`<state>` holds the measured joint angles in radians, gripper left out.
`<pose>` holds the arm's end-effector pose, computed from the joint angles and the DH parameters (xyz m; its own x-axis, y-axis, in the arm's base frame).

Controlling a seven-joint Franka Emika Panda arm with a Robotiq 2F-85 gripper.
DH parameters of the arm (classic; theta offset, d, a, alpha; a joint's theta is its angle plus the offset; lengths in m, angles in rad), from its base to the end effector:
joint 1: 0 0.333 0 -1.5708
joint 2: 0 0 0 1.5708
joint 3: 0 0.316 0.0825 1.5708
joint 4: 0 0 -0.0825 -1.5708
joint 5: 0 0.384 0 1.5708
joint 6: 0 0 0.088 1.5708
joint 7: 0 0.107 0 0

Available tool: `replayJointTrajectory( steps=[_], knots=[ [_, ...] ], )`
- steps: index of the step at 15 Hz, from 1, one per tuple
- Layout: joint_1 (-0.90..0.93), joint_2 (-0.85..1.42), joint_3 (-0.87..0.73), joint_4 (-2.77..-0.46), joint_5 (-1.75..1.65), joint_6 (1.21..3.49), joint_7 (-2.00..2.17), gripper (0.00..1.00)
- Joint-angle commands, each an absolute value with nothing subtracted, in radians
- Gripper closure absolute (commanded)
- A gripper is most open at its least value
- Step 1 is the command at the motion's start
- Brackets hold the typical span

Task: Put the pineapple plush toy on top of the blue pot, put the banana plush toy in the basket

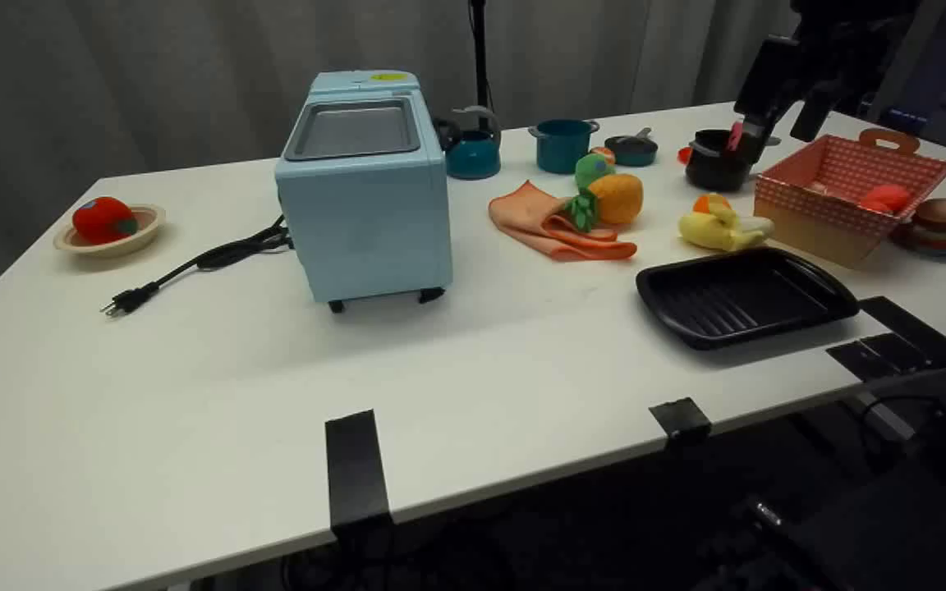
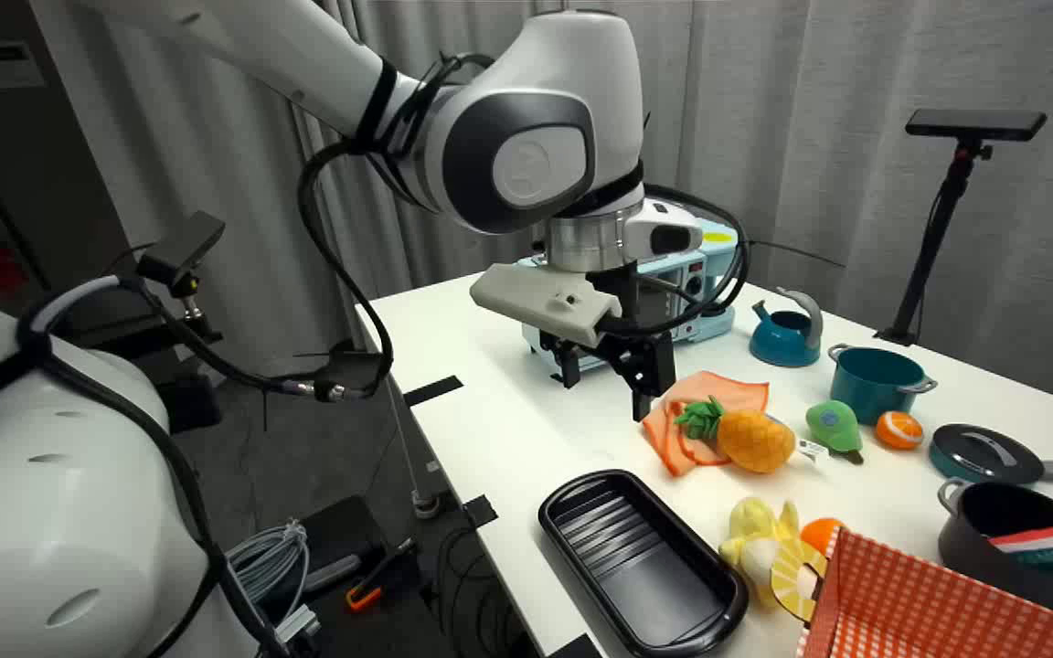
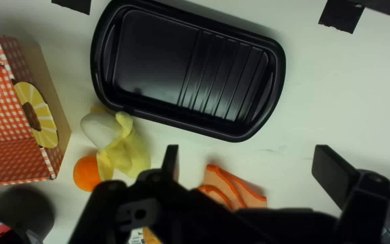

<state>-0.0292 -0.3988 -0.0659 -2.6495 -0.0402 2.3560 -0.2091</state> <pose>0.4008 -0.0379 0.3815 0.9843 0.1449 0.1011 0.1428 -0.9894 0.0273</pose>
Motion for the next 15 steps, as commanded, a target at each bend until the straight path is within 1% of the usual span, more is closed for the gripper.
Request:
replayJointTrajectory(
  steps=[1, 10, 15],
  knots=[
    [-0.025, -0.398, -0.070, -2.648, -0.043, 2.354, -0.207, 0.00],
    [-0.024, -0.391, -0.069, -2.644, -0.044, 2.353, -0.208, 0.00],
    [-0.030, -0.285, -0.069, -2.580, -0.050, 2.382, -0.199, 0.00]
  ],
)
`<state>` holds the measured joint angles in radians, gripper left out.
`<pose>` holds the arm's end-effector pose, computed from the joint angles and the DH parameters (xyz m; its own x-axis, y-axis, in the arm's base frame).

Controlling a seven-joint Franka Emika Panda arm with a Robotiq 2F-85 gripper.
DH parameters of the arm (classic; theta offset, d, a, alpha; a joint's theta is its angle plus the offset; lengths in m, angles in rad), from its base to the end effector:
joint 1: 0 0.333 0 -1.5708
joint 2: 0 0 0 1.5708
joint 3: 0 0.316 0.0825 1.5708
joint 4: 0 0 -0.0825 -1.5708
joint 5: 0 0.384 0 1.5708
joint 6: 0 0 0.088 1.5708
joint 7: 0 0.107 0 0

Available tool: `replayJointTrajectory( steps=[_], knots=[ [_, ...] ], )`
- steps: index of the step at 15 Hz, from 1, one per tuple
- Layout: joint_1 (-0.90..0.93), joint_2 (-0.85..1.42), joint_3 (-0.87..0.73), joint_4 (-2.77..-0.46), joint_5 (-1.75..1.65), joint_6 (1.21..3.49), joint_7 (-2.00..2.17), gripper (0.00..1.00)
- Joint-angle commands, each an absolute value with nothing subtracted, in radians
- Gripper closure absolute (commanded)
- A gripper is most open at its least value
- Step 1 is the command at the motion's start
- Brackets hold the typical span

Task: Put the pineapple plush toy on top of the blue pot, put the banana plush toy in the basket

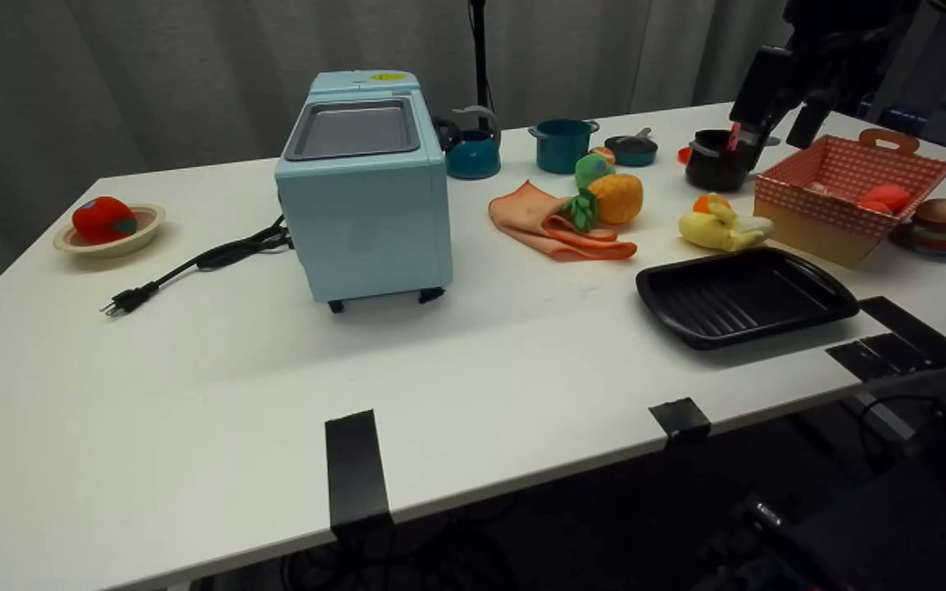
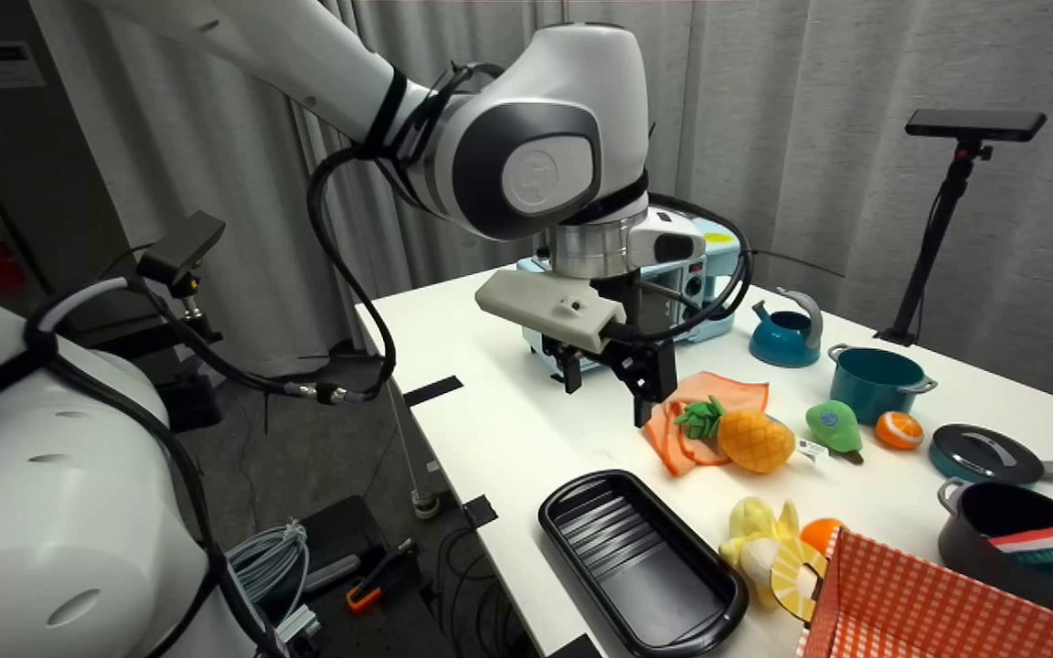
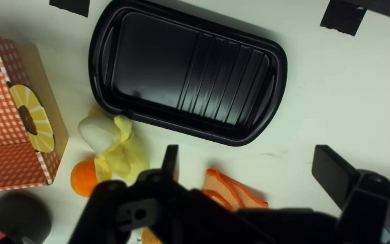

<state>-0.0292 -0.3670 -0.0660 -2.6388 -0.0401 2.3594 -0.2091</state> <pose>0.4055 -0.0384 0.3737 0.9860 0.1445 0.0836 0.1429 -0.9894 0.0249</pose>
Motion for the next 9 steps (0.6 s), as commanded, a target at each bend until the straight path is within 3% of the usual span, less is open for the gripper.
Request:
replayJointTrajectory(
  steps=[1, 9],
  knots=[
    [-0.030, -0.256, -0.072, -2.559, -0.046, 2.388, -0.203, 0.00],
    [-0.040, 0.101, -0.072, -2.263, -0.021, 2.433, -0.218, 0.00]
  ],
)
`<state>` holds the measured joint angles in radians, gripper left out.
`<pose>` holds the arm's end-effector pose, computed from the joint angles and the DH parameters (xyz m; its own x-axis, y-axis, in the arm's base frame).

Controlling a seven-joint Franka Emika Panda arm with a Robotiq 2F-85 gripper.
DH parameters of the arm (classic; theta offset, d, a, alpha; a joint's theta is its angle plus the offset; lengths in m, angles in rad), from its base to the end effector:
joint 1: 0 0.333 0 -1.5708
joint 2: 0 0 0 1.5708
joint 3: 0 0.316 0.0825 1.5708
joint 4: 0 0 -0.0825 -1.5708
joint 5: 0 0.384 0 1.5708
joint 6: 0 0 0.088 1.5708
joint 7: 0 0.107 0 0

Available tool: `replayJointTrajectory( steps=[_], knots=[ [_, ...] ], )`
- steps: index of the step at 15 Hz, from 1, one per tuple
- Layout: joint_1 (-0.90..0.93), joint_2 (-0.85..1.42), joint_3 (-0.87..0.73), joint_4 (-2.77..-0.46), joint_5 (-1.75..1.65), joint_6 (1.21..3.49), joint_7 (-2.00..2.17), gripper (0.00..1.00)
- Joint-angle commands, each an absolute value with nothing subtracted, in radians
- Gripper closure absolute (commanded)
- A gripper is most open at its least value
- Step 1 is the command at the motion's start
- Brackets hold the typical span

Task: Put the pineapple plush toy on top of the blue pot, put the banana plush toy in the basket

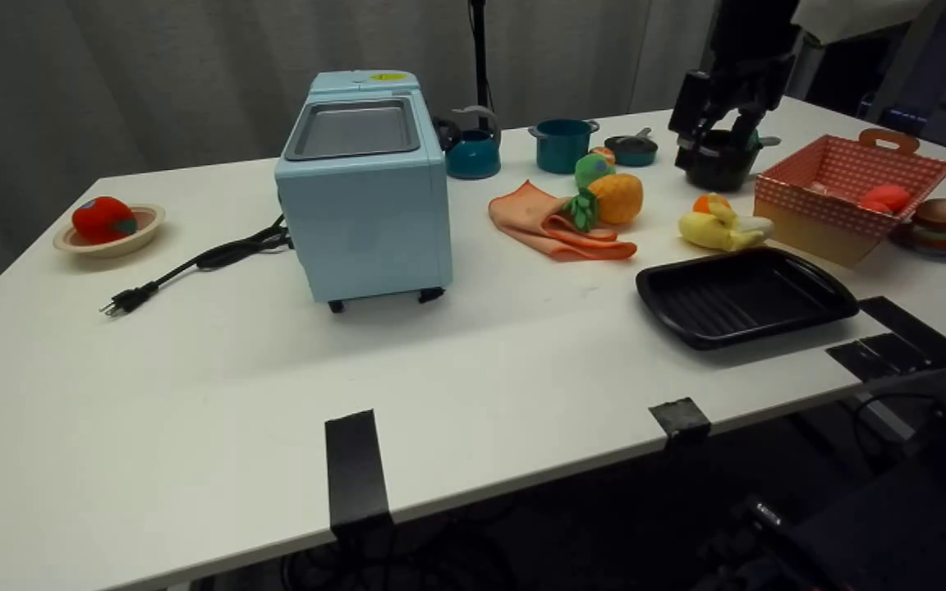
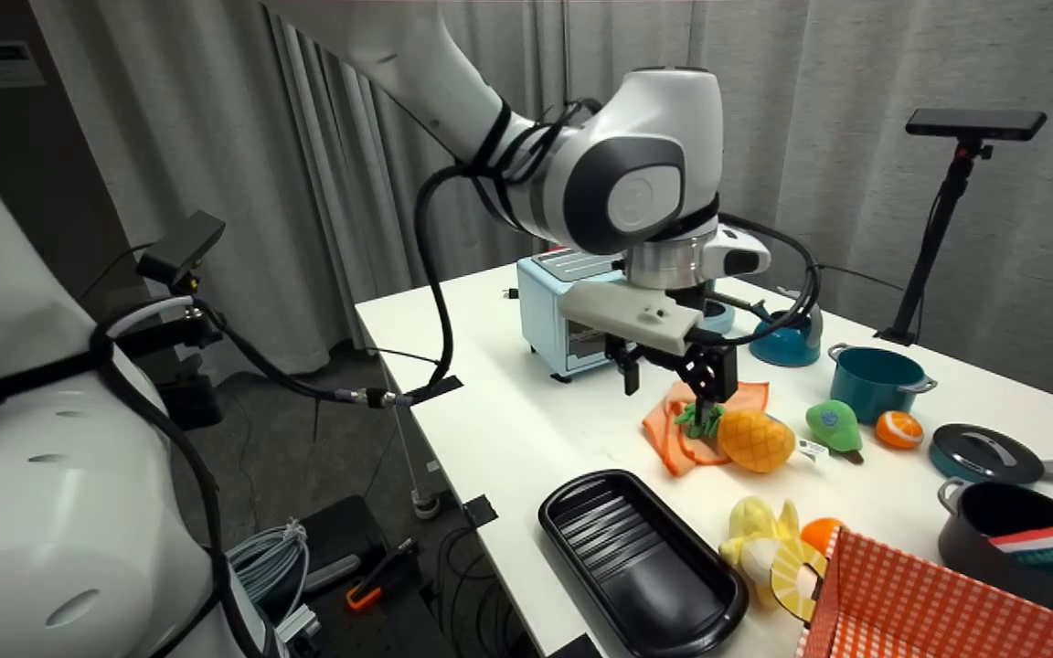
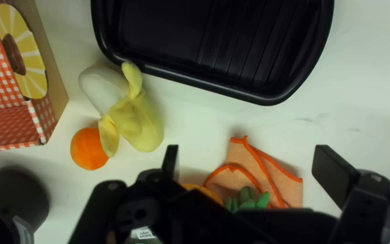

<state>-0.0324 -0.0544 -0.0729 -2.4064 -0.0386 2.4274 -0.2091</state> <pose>0.4890 -0.0518 0.3411 0.9888 0.1326 0.0684 0.1302 -0.9907 0.0385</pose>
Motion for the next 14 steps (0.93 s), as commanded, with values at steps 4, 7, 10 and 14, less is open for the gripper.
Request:
replayJointTrajectory(
  steps=[4, 7, 10, 14],
  knots=[
    [-0.051, 0.281, -0.059, -2.085, -0.016, 2.439, -0.214, 0.00],
    [-0.058, 0.401, -0.053, -1.958, -0.024, 2.433, -0.209, 0.00],
    [-0.065, 0.498, -0.050, -1.854, -0.031, 2.427, -0.206, 0.00],
    [-0.069, 0.602, -0.047, -1.758, -0.039, 2.438, -0.205, 0.00]
  ],
)
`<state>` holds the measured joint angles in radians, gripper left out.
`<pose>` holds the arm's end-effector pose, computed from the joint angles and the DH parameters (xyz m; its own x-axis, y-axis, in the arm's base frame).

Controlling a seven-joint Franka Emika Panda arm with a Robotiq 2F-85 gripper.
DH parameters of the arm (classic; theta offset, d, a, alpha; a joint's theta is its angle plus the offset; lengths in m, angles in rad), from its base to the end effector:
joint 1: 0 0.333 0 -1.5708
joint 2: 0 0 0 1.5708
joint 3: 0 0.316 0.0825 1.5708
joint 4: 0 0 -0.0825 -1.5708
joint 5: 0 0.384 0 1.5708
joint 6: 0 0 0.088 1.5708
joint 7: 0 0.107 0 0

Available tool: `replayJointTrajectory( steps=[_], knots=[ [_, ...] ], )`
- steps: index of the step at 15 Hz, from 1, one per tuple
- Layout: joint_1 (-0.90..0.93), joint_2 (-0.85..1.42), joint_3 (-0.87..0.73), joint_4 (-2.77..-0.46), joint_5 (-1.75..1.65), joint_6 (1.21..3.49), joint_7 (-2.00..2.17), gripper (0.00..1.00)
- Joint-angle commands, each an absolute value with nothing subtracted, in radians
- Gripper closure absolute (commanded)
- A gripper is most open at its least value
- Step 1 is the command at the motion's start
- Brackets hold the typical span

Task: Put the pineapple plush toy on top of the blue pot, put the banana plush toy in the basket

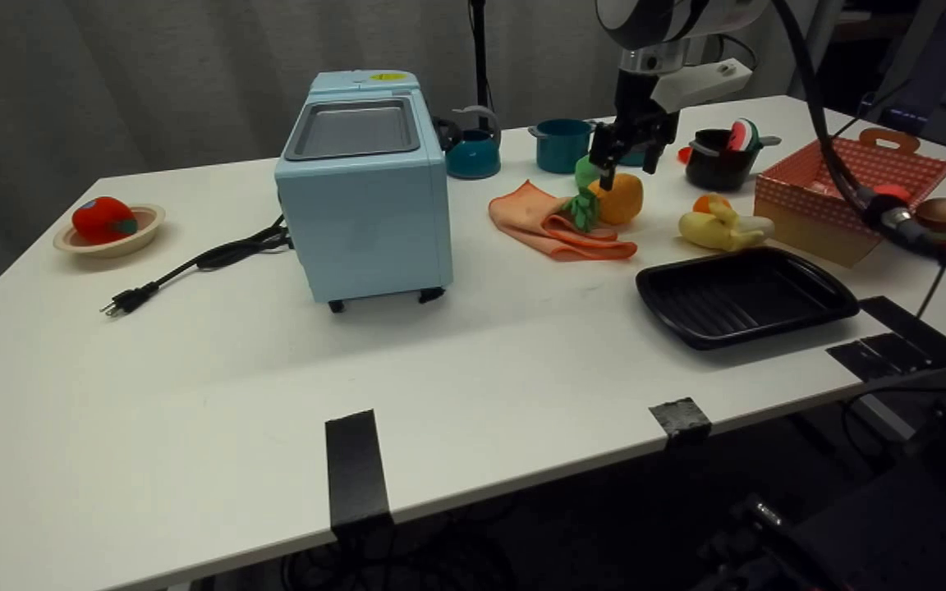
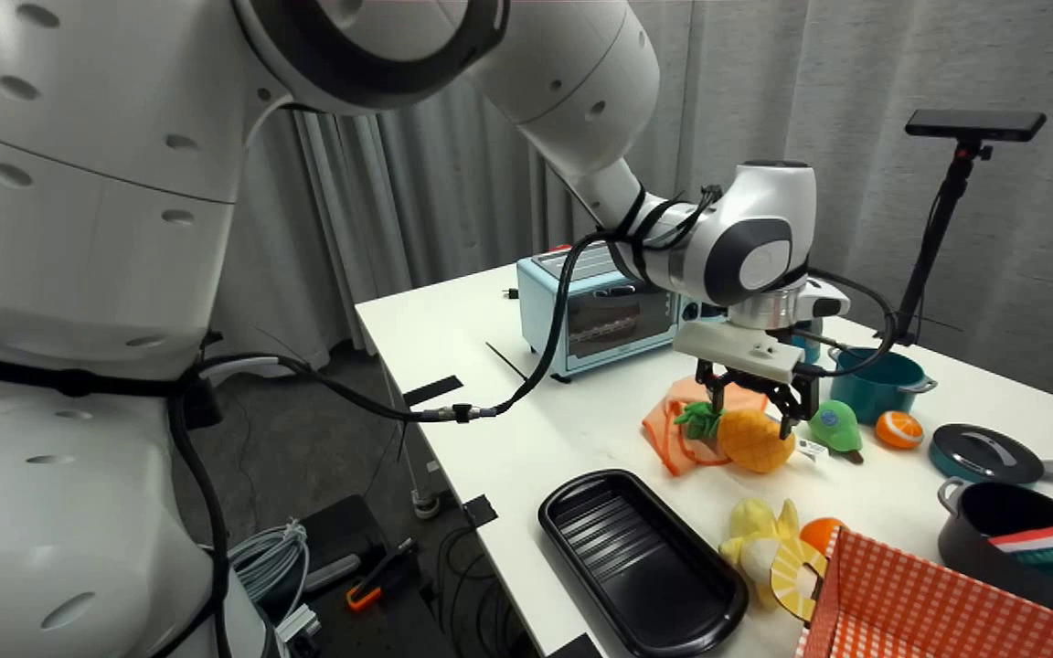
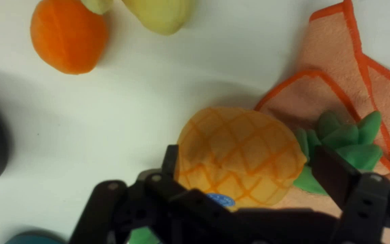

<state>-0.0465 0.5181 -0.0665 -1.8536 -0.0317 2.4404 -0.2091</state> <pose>0.6461 -0.0705 0.2484 0.9899 0.1308 0.0556 0.1269 -0.9896 0.0680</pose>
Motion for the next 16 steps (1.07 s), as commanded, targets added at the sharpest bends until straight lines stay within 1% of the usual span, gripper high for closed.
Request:
replayJointTrajectory(
  steps=[1, 5, 6, 7, 8, 11, 13, 16],
  knots=[
    [-0.070, 0.625, -0.045, -1.740, -0.040, 2.440, -0.205, 0.00],
    [-0.072, 0.692, -0.045, -1.681, -0.042, 2.429, -0.205, 0.01],
    [-0.073, 0.697, -0.044, -1.674, -0.041, 2.429, -0.204, 0.25],
    [-0.073, 0.705, -0.044, -1.666, -0.042, 2.430, -0.205, 0.25],
    [-0.073, 0.707, -0.045, -1.661, -0.043, 2.431, -0.206, 0.29],
    [-0.076, 0.705, -0.047, -1.650, -0.046, 2.432, -0.207, 0.53],
    [-0.080, 0.700, -0.048, -1.643, -0.044, 2.433, -0.207, 0.65],
    [-0.091, 0.694, -0.052, -1.619, -0.041, 2.436, -0.202, 0.87]
  ],
)
